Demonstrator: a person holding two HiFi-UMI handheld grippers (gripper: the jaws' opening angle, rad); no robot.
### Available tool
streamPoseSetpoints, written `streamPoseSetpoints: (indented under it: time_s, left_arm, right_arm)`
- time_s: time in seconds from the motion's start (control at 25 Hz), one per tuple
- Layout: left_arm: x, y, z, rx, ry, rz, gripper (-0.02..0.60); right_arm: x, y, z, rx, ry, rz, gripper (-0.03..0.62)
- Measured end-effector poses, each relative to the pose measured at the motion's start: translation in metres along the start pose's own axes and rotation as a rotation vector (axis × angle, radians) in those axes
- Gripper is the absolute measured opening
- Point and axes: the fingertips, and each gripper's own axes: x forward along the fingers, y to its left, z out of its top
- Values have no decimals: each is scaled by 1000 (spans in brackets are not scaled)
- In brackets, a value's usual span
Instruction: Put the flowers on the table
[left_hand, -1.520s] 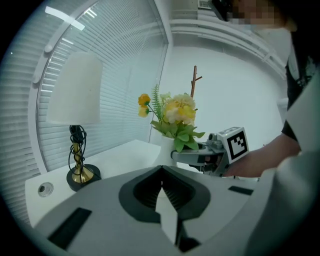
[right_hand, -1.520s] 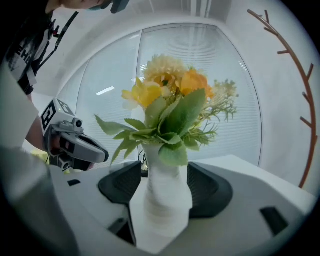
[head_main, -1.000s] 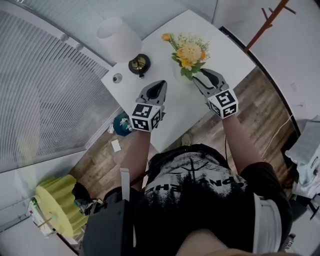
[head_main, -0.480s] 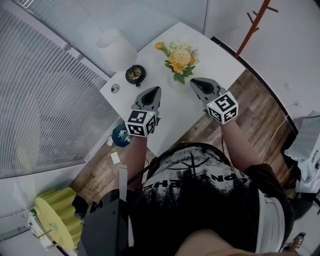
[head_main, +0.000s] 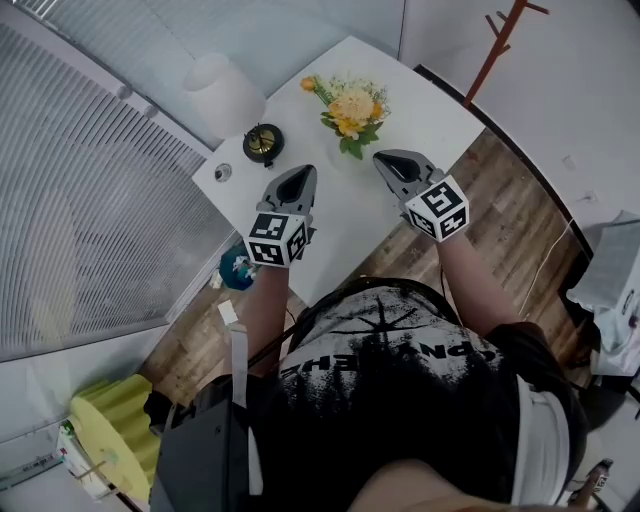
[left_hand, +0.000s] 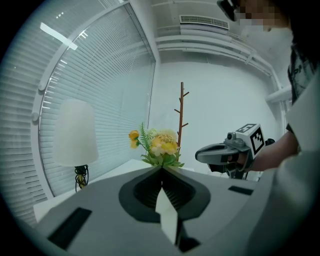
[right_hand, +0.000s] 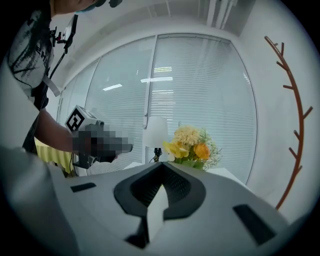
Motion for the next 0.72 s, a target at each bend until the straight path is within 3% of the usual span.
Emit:
streamPoseSetpoints:
  time_s: [0.72]
  left_arm:
    - [2,2,-5,6,19,11,12]
  right_arm:
    - [4,3,-3,25,-29,13,17]
